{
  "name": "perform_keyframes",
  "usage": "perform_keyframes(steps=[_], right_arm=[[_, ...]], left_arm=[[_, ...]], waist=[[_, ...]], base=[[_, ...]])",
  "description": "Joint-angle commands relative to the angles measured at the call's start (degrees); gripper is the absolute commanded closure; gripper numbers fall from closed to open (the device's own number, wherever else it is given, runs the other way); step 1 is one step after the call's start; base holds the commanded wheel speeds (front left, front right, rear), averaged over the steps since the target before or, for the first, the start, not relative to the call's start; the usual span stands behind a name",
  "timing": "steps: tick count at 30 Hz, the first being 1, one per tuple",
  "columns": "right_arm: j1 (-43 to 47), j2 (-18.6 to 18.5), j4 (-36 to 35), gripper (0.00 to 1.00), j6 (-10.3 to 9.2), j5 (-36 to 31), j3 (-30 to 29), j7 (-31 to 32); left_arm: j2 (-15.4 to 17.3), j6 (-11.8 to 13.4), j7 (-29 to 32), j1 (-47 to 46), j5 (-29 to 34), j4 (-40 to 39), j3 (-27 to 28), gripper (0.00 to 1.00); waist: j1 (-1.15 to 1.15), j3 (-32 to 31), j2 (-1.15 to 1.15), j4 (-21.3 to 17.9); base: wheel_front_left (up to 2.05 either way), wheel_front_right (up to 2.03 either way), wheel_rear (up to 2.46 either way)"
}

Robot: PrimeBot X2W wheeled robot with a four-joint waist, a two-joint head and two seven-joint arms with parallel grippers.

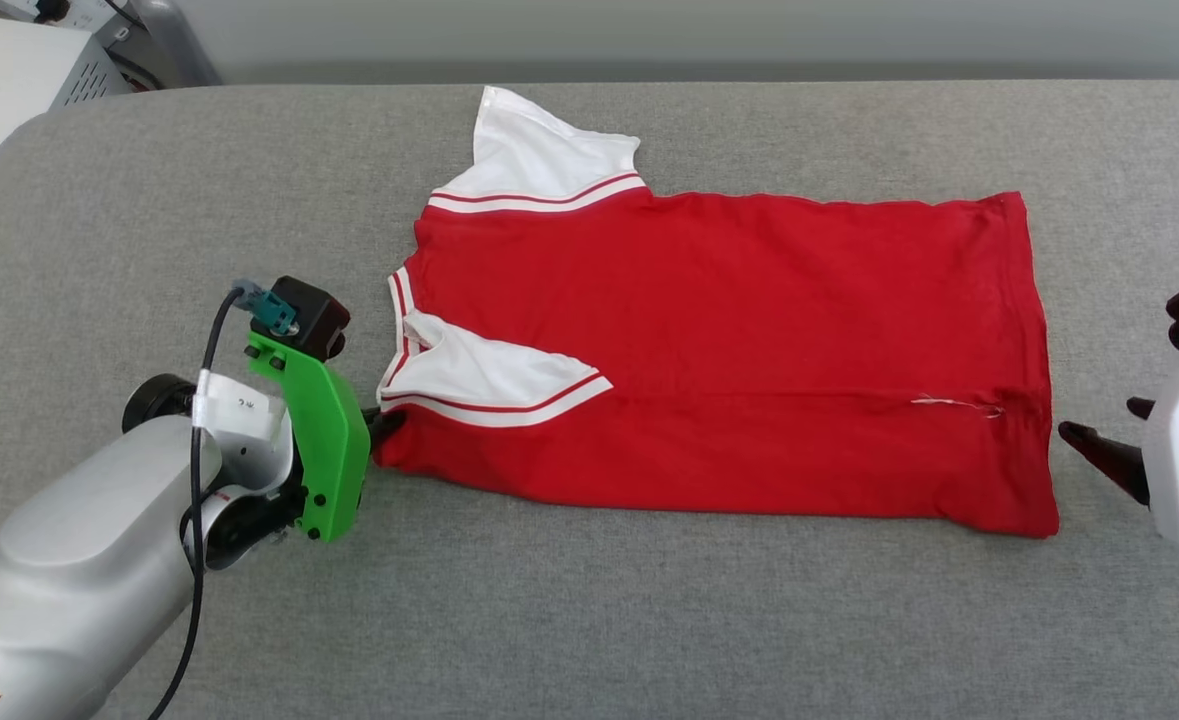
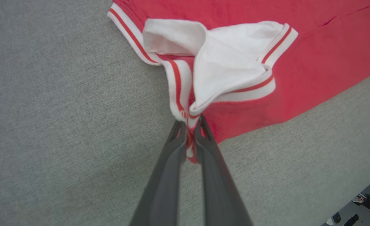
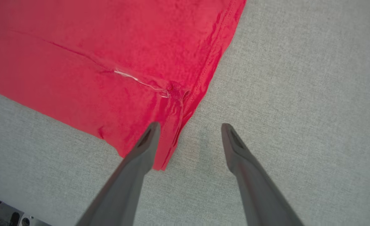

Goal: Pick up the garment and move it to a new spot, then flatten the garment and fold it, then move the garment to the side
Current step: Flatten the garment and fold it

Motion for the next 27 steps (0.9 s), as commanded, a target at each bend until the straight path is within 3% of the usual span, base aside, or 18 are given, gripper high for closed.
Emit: perform_keyframes(steps=[1,10,16,17,18,19,27], right_arm=[[0.2,0.9,0.9,0.0,-0.03,0.4,0.1,0.6],[0.4,6.0,10.9,0.0,-0.03,-2.2,3.6,-0.4],[2.1,8.6,15.7,0.0,-0.03,0.5,6.8,-3.1],[2.2,8.9,16.1,0.52,-0.03,1.0,7.0,-3.9],[2.2,9.0,16.5,0.96,-0.03,1.4,7.3,-4.9],[2.2,8.7,16.7,1.0,-0.03,1.4,7.6,-6.0],[3.1,5.3,14.2,1.0,-0.03,3.1,8.1,-13.1]], left_arm=[[0.3,0.3,-0.5,0.0,1.0,-0.3,0.0,1.0],[0.2,0.7,-0.2,0.0,0.9,-0.8,-0.2,1.0],[-0.3,0.5,-0.4,1.7,0.5,1.2,-1.1,1.0],[-0.3,0.5,-0.6,2.3,0.4,1.7,-1.2,1.0],[-0.4,0.5,-0.9,3.0,0.0,2.2,-1.3,1.0],[-0.4,0.4,-1.1,3.6,-0.2,2.5,-1.4,1.0],[0.8,0.1,-3.3,6.6,-1.6,2.3,-1.3,1.0]], waist=[[0.0,0.6,0.0,0.4],[0.0,3.2,0.0,1.5],[0.0,3.6,0.0,1.7],[0.0,3.4,0.0,1.5],[0.0,3.2,0.0,1.3],[0.0,2.9,0.0,1.1],[0.0,-0.8,0.0,0.3]], base=[[0.0,0.0,0.0],[0.0,0.0,0.0],[0.0,0.0,0.0],[0.0,0.0,0.0],[0.0,0.0,0.0],[0.0,0.0,0.0],[0.0,0.0,0.0]])
